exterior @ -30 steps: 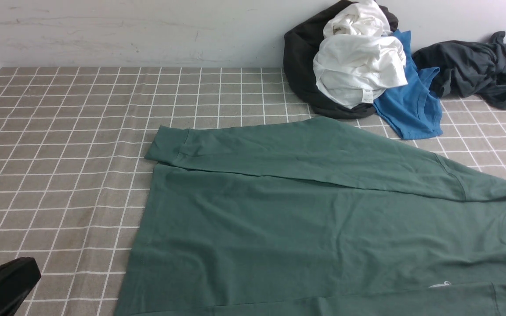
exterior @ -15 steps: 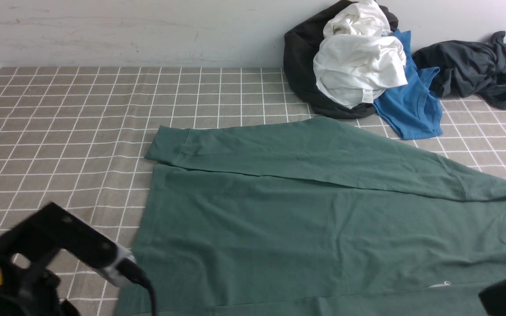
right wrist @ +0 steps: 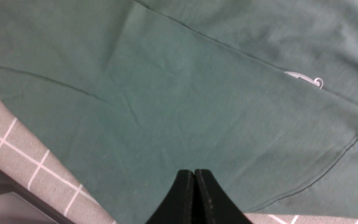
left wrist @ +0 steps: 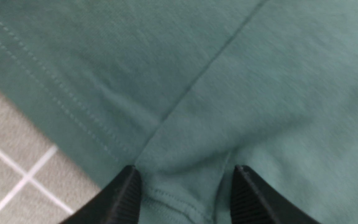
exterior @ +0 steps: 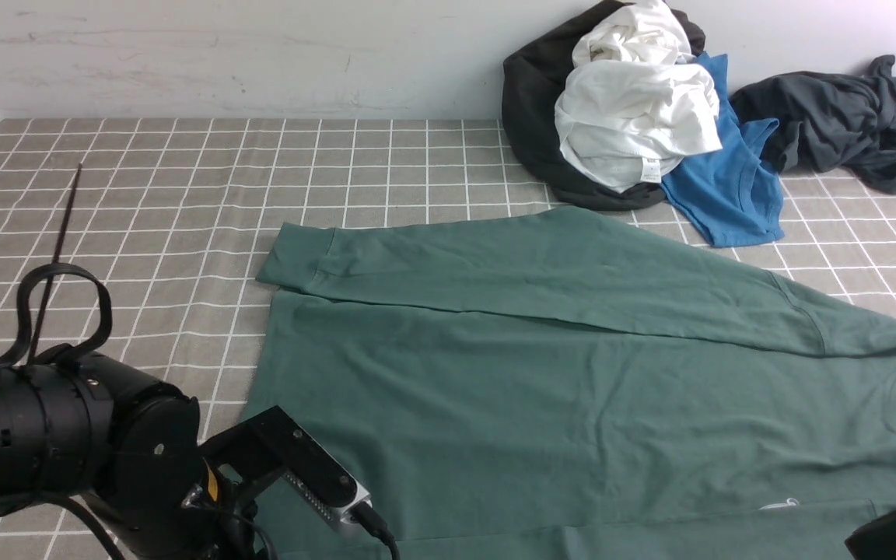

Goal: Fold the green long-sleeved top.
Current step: Use the left arm to clamp the cuff closest to it

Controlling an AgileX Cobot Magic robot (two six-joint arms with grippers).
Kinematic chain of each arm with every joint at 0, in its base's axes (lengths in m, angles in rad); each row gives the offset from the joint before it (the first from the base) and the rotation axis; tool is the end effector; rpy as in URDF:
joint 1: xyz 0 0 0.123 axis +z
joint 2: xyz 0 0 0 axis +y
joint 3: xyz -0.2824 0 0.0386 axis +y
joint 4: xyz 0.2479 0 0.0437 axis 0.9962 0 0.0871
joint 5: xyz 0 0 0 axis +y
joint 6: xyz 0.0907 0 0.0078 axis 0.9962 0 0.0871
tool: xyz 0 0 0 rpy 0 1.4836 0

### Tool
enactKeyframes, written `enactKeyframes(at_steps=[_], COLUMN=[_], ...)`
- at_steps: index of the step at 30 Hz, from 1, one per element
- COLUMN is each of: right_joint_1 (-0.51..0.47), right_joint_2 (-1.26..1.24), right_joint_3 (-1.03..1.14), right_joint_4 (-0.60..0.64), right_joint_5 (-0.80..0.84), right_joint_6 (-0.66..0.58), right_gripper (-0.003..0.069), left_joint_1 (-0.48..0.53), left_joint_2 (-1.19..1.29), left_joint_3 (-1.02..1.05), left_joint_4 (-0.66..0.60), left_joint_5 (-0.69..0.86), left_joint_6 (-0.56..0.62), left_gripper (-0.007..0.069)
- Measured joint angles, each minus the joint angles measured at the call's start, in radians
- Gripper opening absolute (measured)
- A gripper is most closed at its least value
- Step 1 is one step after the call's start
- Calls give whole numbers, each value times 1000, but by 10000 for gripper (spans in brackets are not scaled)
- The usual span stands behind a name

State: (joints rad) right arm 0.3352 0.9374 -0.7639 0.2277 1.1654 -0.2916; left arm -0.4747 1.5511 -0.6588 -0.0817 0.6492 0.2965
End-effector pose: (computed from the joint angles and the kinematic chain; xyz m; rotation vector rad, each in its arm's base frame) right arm 0.1301 0.0653 0.2894 -0.7909 2.6972 0.3254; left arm 0.2054 -0.1106 0.1502 1.0514 2.8405 -0.0959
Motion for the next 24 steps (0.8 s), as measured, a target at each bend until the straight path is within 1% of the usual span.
enactKeyframes(at_steps=[7,10,12,13,14,15,16,17,18,19,21,24], right_joint_1=[0,0,0,0,0,0,0,0,0,0,0,0], right_joint_2=[0,0,0,0,0,0,0,0,0,0,0,0], right_joint_3=[0,0,0,0,0,0,0,0,0,0,0,0], right_joint_4=[0,1,3,5,11,12,18,18,20,21,21,21], right_joint_5=[-27,-29,-29,-29,-29,-29,-29,-29,-29,-29,-29,-29], right_joint_6=[-2,-2,-2,-2,-2,-2,-3,-3,-3,-3,-3,-3], right_gripper=[-14,-14,-14,-14,-14,-14,-14,-14,-14,-14,-14,-14], left_joint_1=[0,0,0,0,0,0,0,0,0,0,-1,-1], left_joint_2=[5,5,6,6,6,6,6,6,3,-1,-14,-57], left_joint_3=[-3,-4,-4,-4,-4,-4,-5,-5,-6,-7,-8,-28], left_joint_4=[2,2,3,4,6,6,6,5,1,0,-5,-8], left_joint_5=[-8,-16,-25,-25,-28,-30,-36,-36,-38,-36,-23,15], left_joint_6=[0,0,-1,-1,-5,-5,-10,-11,-11,-11,-12,-15], left_gripper=[374,360,309,296,246,229,151,142,72,46,15,4])
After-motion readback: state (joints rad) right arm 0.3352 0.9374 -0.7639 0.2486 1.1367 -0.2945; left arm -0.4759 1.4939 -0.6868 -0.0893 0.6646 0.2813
